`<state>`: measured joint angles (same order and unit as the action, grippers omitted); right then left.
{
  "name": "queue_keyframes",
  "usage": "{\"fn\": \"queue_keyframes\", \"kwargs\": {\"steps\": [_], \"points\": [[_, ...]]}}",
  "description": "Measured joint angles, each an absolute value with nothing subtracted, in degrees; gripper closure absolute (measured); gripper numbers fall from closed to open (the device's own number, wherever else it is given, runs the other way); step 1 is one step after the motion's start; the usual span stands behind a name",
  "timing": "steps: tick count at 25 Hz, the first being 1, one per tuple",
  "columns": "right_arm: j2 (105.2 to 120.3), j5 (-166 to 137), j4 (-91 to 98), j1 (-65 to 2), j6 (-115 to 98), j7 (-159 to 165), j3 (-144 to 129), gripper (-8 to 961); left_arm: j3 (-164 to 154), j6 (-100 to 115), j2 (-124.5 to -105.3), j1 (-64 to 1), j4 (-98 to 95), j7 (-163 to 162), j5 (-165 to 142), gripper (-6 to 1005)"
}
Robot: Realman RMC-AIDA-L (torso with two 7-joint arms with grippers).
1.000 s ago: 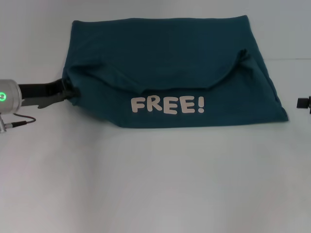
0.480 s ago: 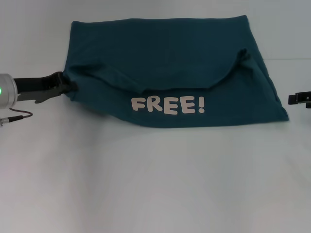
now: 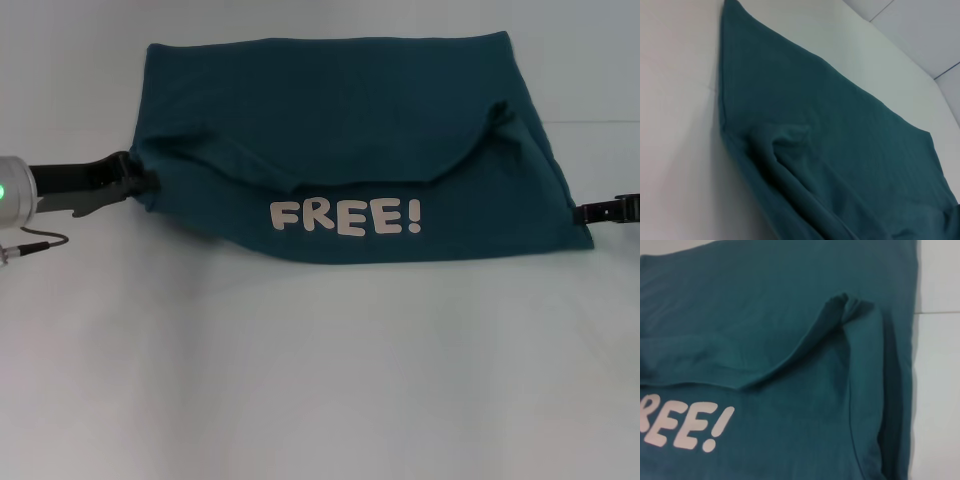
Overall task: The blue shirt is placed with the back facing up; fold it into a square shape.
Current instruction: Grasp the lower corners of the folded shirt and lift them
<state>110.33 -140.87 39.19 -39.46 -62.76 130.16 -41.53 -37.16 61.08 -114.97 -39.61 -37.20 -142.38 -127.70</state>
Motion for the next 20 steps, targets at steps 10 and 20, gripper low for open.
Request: {"fn": "queue_keyframes", "kwargs": {"steps": [10, 20], "points": [[111.32, -141.3, 33.9, -41.3, -54.6, 128.7, -44.5, 251, -37.2, 60.8, -115.23, -39.3, -37.0, -142.4, -127.7, 942], [111.89, -141.4, 30.6, -42.8, -50.7, 128.7, -45.5, 253, -37.4, 60.0, -115.41, -39.3, -37.0, -142.4, -127.7, 937]]}}
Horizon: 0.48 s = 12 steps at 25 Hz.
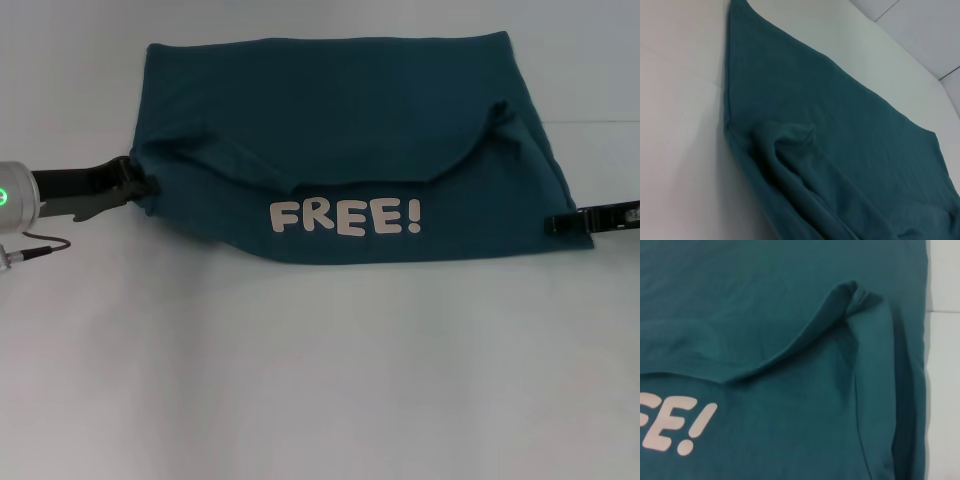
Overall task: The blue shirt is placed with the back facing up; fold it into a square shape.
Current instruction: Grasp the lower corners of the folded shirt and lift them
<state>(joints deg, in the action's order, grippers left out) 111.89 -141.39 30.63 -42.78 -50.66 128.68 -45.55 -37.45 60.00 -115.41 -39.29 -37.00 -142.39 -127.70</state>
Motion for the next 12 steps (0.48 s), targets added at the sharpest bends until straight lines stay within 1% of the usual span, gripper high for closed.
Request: {"fn": "queue_keyframes", "kwargs": {"steps": [12], "points": [[112.11, -141.2, 29.8, -42.8, -48.6, 130.7, -46.8, 258, -37.4, 59.8, -115.48, -39.2, -37.0, -142.4, -127.7, 930]]}}
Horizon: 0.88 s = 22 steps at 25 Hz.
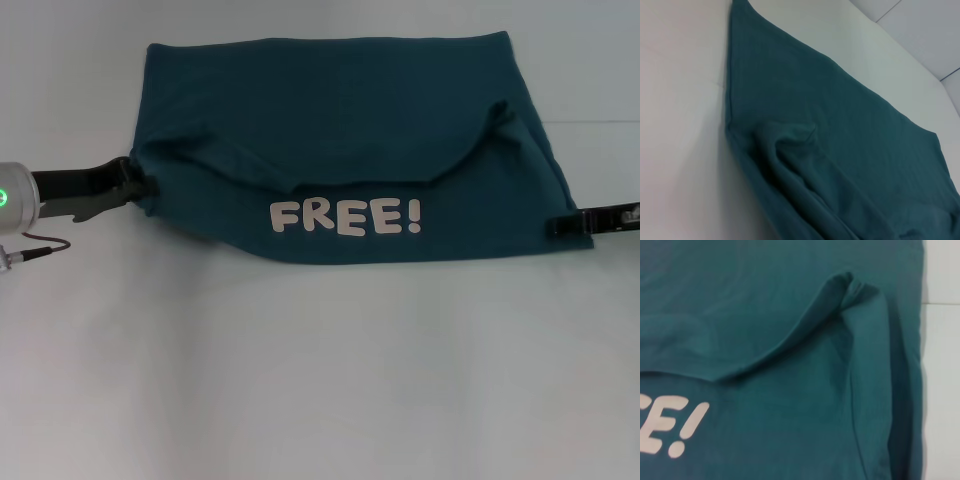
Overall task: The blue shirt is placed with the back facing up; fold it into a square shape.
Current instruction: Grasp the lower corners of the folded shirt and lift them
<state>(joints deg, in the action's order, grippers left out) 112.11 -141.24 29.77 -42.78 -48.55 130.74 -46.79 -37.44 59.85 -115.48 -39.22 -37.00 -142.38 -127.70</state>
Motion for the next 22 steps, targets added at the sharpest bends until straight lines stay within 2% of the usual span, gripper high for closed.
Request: {"fn": "queue_keyframes", "kwargs": {"steps": [5, 14, 19, 22], "points": [[112.02, -141.3, 29.8, -42.7, -48.5, 130.9, -47.0, 488, -37.5, 59.8, -115.49, -39.2, -37.0, -142.4, -127.7, 928], [112.06, -141.4, 29.6, -42.9, -48.5, 131.1, -47.2, 721, -37.5, 59.8, -115.49, -39.2, -37.0, -142.4, -127.7, 923], [111.76, -141.4, 30.2, -42.6, -49.1, 132.4, -46.9, 913, -37.5, 59.9, -115.49, -39.2, -37.0, -142.4, -127.7, 920], [111.14, -141.2, 30.8, -42.2, -50.9, 133.4, -46.6, 912, -37.4, 60.6, -115.49, -39.1, -37.1, -142.4, -127.7, 919]]}}
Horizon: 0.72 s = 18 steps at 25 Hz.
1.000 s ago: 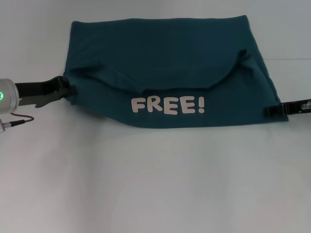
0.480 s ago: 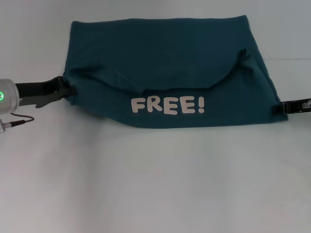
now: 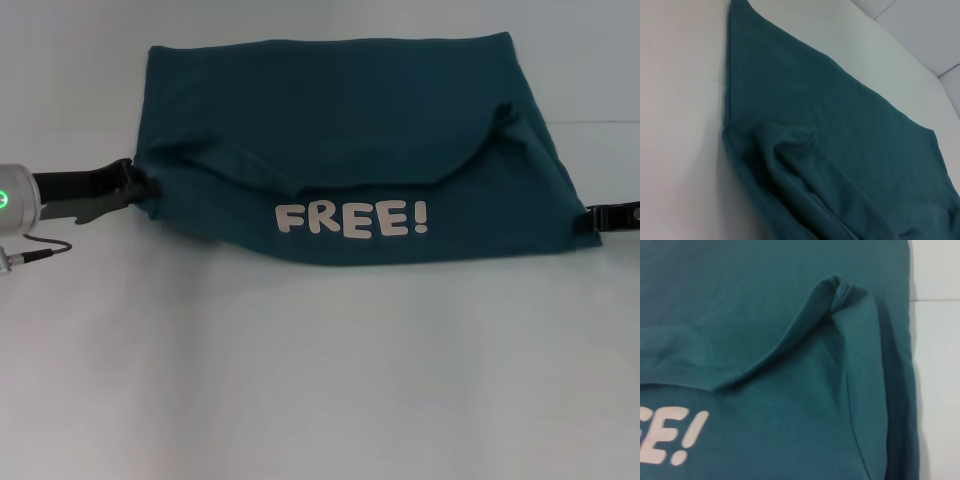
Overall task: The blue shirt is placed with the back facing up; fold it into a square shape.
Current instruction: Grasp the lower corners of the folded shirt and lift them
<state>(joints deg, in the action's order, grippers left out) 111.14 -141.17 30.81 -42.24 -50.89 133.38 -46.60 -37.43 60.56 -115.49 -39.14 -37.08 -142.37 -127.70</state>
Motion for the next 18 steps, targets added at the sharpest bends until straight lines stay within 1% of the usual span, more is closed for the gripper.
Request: {"fn": "queue_keyframes", "kwargs": {"steps": [8, 11, 15, 18], "points": [[110.50, -141.4, 39.3, -39.2, -66.7, 135.8, -45.5, 913, -36.3, 70.8, -114.95, -37.5, -40.4, -142.4, -131.6, 915], [109.85, -141.4, 41.2, -38.0, -73.6, 136.9, -45.4, 913, -34.6, 79.0, -114.55, -35.6, -43.6, -143.0, -134.2, 913], [108.61, -141.4, 41.5, -36.9, -83.7, 138.2, -45.4, 913, -32.9, 88.9, -114.44, -33.2, -47.6, -143.8, -137.6, 911], [108.19, -141.5, 41.6, -36.1, -91.0, 138.4, -45.5, 913, -31.7, 95.9, -114.39, -32.0, -49.9, -143.8, -140.2, 909]]}}
